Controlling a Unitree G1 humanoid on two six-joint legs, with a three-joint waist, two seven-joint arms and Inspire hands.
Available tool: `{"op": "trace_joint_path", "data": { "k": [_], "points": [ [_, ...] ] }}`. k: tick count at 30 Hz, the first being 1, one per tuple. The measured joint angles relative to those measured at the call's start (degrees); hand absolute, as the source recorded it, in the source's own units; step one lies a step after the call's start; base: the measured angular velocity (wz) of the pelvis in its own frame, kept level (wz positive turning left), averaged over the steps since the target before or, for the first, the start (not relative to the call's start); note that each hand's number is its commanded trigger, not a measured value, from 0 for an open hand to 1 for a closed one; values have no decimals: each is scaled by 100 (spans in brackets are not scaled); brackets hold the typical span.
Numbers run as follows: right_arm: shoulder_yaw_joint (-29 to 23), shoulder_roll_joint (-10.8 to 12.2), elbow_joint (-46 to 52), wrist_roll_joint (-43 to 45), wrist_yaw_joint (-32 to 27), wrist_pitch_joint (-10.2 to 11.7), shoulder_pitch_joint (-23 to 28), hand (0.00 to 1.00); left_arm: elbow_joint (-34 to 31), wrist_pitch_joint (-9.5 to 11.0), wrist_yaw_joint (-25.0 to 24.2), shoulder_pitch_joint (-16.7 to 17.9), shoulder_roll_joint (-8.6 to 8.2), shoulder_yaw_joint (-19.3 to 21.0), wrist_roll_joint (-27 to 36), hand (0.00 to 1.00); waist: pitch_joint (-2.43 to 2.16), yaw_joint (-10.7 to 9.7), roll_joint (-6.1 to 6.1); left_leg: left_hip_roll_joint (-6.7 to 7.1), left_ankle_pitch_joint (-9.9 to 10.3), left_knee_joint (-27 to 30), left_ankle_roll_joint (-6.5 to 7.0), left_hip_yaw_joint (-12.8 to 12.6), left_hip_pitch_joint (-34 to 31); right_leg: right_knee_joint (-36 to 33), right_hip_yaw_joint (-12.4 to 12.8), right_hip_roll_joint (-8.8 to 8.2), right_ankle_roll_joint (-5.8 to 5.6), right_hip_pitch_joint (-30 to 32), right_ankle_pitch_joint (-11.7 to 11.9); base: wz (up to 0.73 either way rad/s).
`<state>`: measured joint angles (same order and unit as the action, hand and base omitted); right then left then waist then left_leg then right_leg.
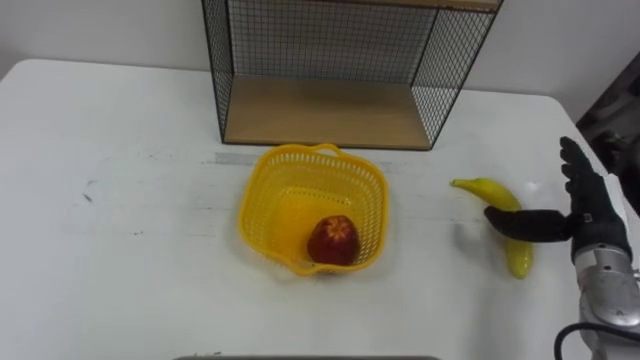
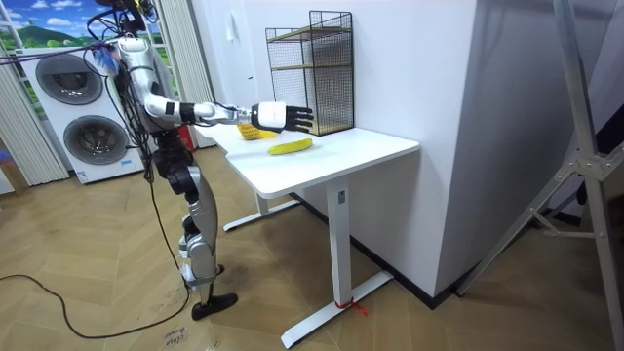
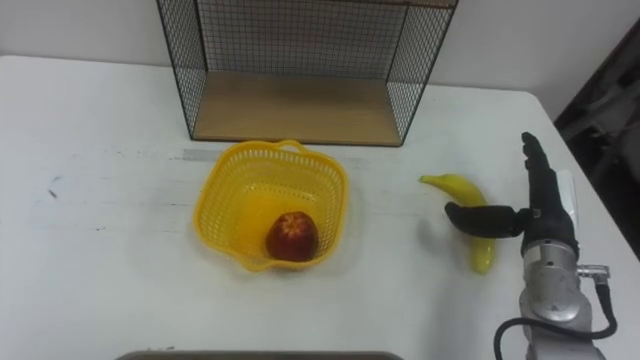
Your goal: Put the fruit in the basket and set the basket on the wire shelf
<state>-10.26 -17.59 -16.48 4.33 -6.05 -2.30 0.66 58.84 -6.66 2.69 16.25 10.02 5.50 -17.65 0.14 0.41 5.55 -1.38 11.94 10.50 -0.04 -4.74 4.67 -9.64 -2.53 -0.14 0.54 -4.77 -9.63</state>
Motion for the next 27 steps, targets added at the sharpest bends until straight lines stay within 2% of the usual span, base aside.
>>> {"op": "trace_joint_path", "data": {
  "k": [6, 11, 19, 27],
  "points": [
    [13, -6, -585, -43, 520, -50, -296, 0, 7, -52, -141, -47, 4, 5, -6, 0, 2, 8, 6, 0, 0, 26, 0, 11, -6, 1, -33, -6, 0, -9, 0, 2],
    [12, -106, -1115, -228, 831, -101, -551, 0, 14, -59, -221, -51, 19, 116, -4, 0, 3, 9, 7, 2, 1, 60, -1, 49, -12, 1, -69, -11, 1, -27, 0, 3],
    [10, -145, -1428, -228, 1010, -116, -645, 0, 20, -107, -330, -39, 45, 135, -4, 0, -1, 21, 7, 10, 1, 76, 0, 75, -20, 6, -82, -16, 1, -24, -4, 1],
    [7, -153, -1721, -227, 1064, -149, -859, 0, 20, -247, -340, -73, 45, 130, -1, 0, -10, -4, 2, 14, 0, 88, 0, 89, -38, -1, -85, -18, 1, -49, -4, 0]
  ]
}}
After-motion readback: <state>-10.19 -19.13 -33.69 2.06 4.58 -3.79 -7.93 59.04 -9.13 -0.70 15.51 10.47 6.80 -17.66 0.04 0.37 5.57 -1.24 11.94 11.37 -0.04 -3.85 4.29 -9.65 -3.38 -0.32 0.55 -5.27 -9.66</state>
